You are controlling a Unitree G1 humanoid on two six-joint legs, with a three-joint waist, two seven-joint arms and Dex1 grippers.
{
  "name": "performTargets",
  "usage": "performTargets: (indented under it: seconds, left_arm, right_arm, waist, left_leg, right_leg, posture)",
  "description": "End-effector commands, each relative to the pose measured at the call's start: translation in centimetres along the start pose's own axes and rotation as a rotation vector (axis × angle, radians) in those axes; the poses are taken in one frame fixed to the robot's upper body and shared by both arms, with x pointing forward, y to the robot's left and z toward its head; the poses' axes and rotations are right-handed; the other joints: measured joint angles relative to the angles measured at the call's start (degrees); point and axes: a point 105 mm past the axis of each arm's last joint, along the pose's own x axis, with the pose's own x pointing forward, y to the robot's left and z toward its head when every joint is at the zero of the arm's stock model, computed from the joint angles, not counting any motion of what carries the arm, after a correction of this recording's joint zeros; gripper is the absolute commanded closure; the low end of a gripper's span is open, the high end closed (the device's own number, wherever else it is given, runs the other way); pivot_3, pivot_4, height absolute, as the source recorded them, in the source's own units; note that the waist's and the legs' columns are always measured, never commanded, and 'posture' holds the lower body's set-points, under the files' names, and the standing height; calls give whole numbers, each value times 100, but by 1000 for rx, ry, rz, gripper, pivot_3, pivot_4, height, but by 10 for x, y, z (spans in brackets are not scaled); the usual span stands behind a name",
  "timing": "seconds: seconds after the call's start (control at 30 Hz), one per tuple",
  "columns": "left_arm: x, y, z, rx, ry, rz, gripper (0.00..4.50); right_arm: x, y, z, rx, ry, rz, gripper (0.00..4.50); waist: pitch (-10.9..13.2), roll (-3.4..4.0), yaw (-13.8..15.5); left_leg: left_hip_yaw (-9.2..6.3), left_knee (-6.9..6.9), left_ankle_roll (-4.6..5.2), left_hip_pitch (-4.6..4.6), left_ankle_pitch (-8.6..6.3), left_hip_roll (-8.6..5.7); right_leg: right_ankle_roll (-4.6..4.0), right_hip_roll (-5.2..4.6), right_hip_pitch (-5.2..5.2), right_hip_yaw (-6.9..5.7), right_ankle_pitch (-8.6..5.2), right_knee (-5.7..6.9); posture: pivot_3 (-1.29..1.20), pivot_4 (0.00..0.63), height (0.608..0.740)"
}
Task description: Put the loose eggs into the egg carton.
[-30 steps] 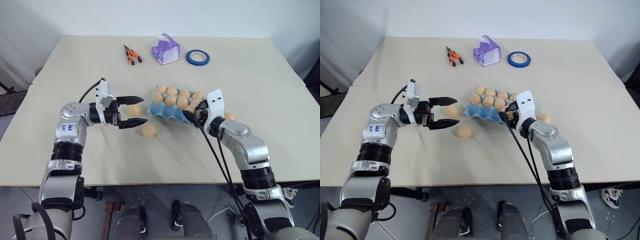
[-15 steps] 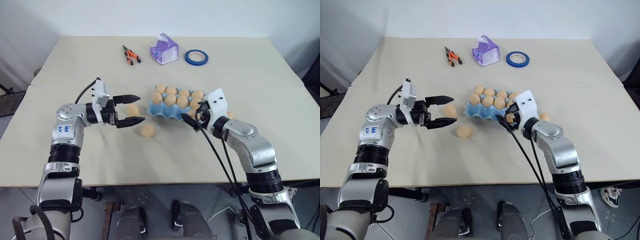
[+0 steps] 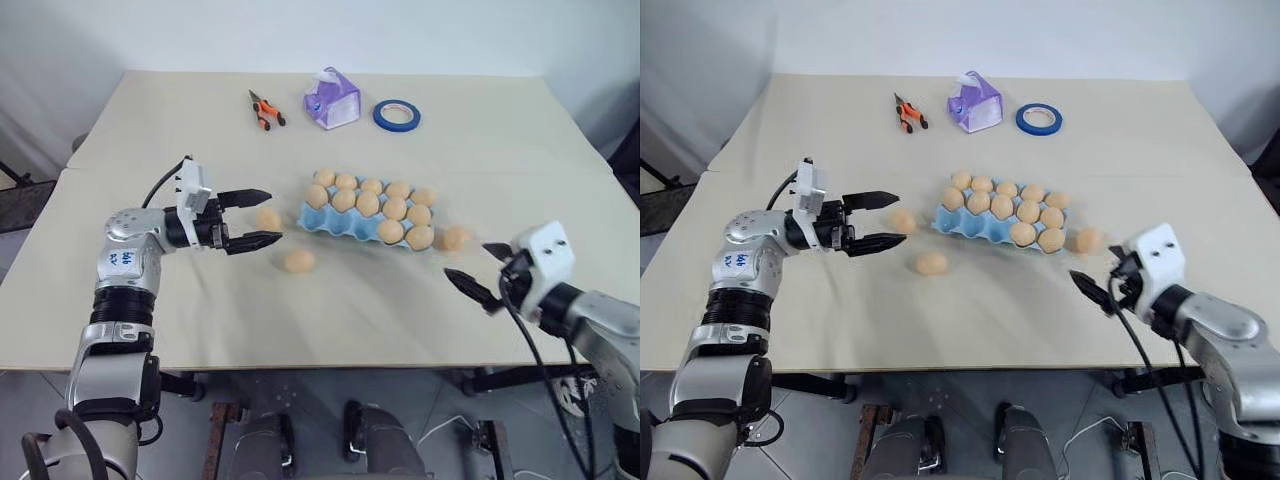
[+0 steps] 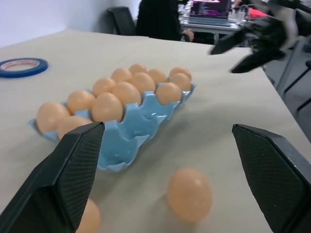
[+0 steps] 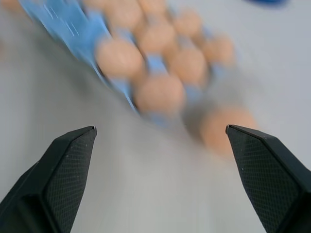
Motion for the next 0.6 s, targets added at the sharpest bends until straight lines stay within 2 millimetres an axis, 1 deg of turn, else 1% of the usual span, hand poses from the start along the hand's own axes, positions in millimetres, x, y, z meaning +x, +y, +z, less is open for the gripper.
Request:
performTargets:
  seconds: [0.03, 0.1, 0.17, 0.23, 0.3, 0.33, 0.47, 0.5, 0.6]
  left_arm:
    - [-10, 7, 11, 42, -14, 35, 0]
    - [-12, 8, 10, 41, -10, 38, 0]
    - [-14, 8, 9, 41, -8, 38, 0]
    - [-15, 8, 12, 41, -28, 30, 0]
    - [-16, 7, 13, 42, -39, 25, 0]
    - [-17, 7, 13, 44, -36, 24, 0]
    - [-19, 8, 15, 50, -29, 31, 0]
    - [-19, 9, 15, 51, -29, 32, 0]
    - [-19, 8, 17, 55, -31, 35, 0]
  right_arm:
    - [-32, -13, 0, -73, -16, -52, 35]
    - [-43, -19, -9, -72, 0, -72, 35]
    - [-51, -26, -16, -59, 12, -102, 35]
    - [-53, -30, -19, -53, 4, -120, 35]
    - [-50, -31, -18, -45, -9, -128, 35]
    - [-47, -32, -15, -36, -29, -133, 35]
    - [-11, -44, 4, 78, -166, -211, 35]
    - [-3, -46, 6, 99, -178, -223, 35]
    - [32, -52, 6, 194, -199, -258, 35]
  waist:
    - [0, 0, 21]
    - [0, 0, 17]
    - [0, -1, 21]
    - [0, -1, 39]
    - [0, -1, 51]
    - [0, 0, 52]
    - [1, -4, -28]
    - [1, -4, -48]
    - [1, -4, -77]
  left_leg:
    - [1, -1, -1, 2, 0, 1]
    - [7, 1, -1, 4, 0, 1]
    - [15, 2, 1, 25, 0, -1]
    - [17, 1, -10, 35, -6, 1]
    - [18, 1, -22, 35, -7, 8]
    - [19, 1, -23, 36, -5, 9]
    - [34, -2, -25, 48, 1, 14]
    - [37, -5, -27, 52, 4, 14]
    - [35, -9, -32, 50, 10, 14]
  right_leg:
    - [0, 2, 0, 0, 0, 0]
    - [-1, 8, 0, 5, 0, 4]
    - [-2, 5, 12, 14, 2, 8]
    - [-5, -3, 20, 17, 3, 5]
    - [-12, -11, 21, 19, 6, -5]
    - [-15, -11, 21, 22, 7, -5]
    - [-25, -10, 21, 39, 15, -5]
    - [-25, -11, 21, 46, 15, -4]
    - [-28, -12, 18, 80, 15, 0]
  posture:
    - [0, 150, 740]
    - [0, 150, 740]
    - [0, 150, 740]
    - [0, 150, 740]
    - [0, 150, 740]
    - [0, 150, 740]
    - [0, 150, 740]
    - [0, 150, 740]
    - [0, 150, 740]
